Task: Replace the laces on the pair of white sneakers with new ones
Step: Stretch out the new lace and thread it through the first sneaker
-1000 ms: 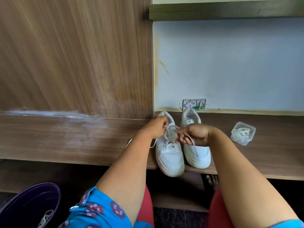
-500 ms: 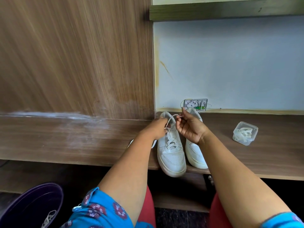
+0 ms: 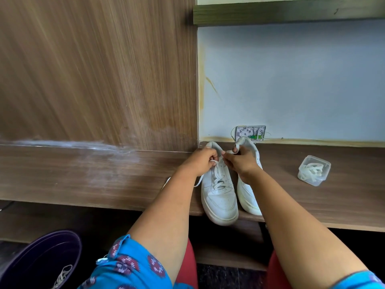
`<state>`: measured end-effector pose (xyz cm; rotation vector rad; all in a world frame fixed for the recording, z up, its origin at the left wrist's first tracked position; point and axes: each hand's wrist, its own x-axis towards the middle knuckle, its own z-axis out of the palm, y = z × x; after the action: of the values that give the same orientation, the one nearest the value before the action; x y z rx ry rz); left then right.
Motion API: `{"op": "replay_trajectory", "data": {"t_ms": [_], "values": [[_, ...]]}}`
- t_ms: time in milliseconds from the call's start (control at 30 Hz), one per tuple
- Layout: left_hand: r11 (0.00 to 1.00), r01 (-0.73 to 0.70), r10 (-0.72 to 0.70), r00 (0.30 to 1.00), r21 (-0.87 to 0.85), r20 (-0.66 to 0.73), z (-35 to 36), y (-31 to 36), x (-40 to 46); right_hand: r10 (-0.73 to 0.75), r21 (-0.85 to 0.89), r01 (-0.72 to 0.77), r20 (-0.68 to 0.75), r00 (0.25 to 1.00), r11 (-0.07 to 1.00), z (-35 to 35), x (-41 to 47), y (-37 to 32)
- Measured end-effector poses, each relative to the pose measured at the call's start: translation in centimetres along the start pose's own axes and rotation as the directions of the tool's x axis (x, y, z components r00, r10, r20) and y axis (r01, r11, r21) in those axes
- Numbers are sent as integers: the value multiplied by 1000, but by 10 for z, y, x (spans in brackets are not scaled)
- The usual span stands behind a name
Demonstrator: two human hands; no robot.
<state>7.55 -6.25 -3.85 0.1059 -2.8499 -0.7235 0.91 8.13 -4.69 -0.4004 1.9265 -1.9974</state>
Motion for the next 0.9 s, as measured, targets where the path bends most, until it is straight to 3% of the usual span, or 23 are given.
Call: {"op": "replay_trajectory", "data": {"t_ms": [67,133,200,300,400,467,533,600,667,767,900], "values": [[1000,-5,5,1000,-2,-2,0,0,0,-63,-233,50,-48,997,971,-4,0,-3],[1000,-8,8,1000,-5,-6,0,0,0,-103,-267,81,-67,992,960,-7,-1,-8],[1000,-11,11,1000,-19,-9,0,-2,0,-75,-145,63,-80,994,987,-10,-2,-12],[999,-11,11,1000,-37,-8,0,-2,-1,33,125,-36,23,999,991,-14,-5,-20],[1000,-14,14,1000,-18,-10,2,-2,-1,62,141,-70,60,996,988,-16,-10,-23],[999,-10,10,1000,-36,-6,2,-2,-1,2,45,-3,7,1000,999,-16,-10,-19],[999,-18,17,1000,-41,-12,3,-2,-1,-112,-168,105,-31,993,980,-15,-8,-13],[999,-25,24,999,-44,-33,4,-3,-2,-204,-453,180,-4,979,873,-10,-6,-9],[996,-16,9,997,-91,-74,5,-4,-2,-250,-610,220,36,968,762,-5,-4,-7],[982,32,-51,994,-185,-102,4,-3,-3,-260,-696,251,95,961,673,-2,-2,-6],[975,61,-82,992,-213,-94,3,-1,-3,-272,-714,291,145,951,637,0,-3,-6]]}}
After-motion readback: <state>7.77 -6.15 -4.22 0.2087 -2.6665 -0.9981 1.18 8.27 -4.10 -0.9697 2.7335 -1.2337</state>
